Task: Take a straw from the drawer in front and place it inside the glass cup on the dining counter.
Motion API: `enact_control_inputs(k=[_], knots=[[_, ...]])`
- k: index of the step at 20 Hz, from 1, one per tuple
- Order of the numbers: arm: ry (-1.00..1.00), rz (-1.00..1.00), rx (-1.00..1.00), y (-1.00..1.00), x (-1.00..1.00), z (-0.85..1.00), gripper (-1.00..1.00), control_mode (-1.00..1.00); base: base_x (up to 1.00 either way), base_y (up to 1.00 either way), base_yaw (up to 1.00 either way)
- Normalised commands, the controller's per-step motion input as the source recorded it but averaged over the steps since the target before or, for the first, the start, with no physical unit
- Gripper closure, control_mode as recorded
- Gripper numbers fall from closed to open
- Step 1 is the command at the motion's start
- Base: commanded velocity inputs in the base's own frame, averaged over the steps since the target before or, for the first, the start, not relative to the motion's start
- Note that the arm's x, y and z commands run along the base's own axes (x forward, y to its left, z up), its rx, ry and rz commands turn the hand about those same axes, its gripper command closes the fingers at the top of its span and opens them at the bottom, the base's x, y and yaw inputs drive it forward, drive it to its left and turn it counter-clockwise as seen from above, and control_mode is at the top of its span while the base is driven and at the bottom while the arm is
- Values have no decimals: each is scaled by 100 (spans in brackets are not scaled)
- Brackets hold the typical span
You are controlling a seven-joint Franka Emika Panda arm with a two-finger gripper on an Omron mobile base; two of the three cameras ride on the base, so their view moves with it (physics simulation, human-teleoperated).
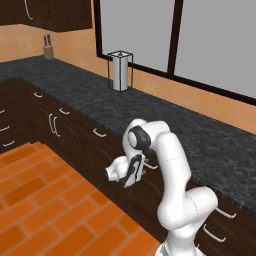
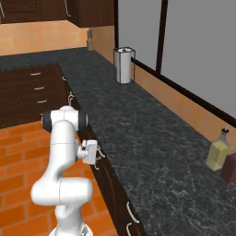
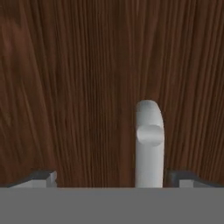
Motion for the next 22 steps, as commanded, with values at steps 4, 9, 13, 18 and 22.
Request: enact_control_inputs(k=[4,9,13,18,22], knots=[[0,3,0,-30,12,-17,-100,-100,0,0,0],[0,5,4,-11,-8,-4,100,-100,0,0,0],[0,8,18,15,-28,0,100,-100,0,0,0],[3,8,21,58,-42,0,100,-100,0,0,0],[6,9,24,84,-53,0,100,-100,0,0,0]])
